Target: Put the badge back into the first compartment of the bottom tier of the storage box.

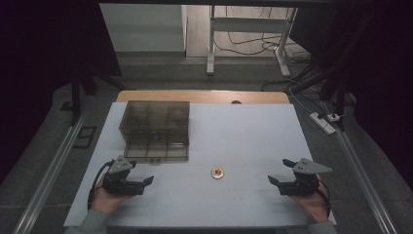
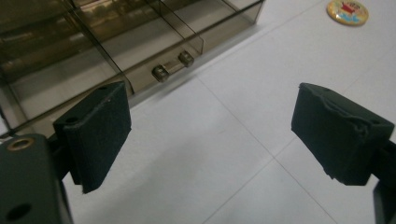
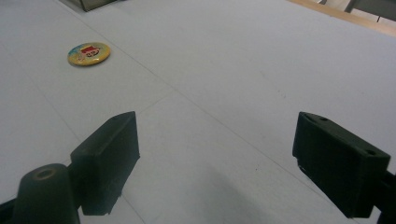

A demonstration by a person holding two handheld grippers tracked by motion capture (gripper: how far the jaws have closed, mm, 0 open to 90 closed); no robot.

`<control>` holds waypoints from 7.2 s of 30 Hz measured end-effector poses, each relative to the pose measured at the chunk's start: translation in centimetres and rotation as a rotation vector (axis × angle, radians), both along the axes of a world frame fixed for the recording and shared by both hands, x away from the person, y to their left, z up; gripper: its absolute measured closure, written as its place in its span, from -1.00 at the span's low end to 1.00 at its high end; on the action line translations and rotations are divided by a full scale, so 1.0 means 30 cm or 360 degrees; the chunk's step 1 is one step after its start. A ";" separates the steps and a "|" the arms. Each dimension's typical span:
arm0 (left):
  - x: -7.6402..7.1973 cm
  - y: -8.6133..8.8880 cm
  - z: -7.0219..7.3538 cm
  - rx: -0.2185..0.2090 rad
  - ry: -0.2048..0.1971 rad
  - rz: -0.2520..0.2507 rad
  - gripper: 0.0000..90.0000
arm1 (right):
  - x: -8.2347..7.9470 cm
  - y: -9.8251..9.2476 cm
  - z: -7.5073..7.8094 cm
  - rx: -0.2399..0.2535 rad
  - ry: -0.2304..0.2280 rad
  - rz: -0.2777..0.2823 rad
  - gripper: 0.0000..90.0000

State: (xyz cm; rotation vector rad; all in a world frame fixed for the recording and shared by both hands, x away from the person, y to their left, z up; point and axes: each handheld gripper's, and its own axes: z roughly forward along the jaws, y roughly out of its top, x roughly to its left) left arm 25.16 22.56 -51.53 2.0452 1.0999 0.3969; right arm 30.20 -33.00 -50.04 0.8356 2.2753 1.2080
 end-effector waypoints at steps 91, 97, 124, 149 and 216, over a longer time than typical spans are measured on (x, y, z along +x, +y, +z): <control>0.144 -0.345 0.088 0.0100 -0.0044 -0.0302 -0.69 | -0.004 0.003 -0.026 -0.0009 0.0035 -0.0059 -0.63; 0.157 -0.367 0.089 0.0105 -0.0046 -0.0323 -0.68 | -0.002 0.001 -0.028 0.0010 0.0045 -0.0057 -0.63; 0.209 -0.548 0.085 0.0174 -0.0031 -0.0508 -0.66 | -0.001 0.000 -0.028 0.0005 0.0038 -0.0068 -0.63; 0.269 -0.695 0.048 0.0284 0.0069 -0.0678 -0.67 | -0.003 0.001 -0.029 -0.0009 0.0043 -0.0074 -0.63; 0.307 -0.729 -0.003 0.0291 0.0136 -0.0740 0.05 | -0.005 -0.024 -0.033 -0.0012 0.0043 -0.0126 -0.58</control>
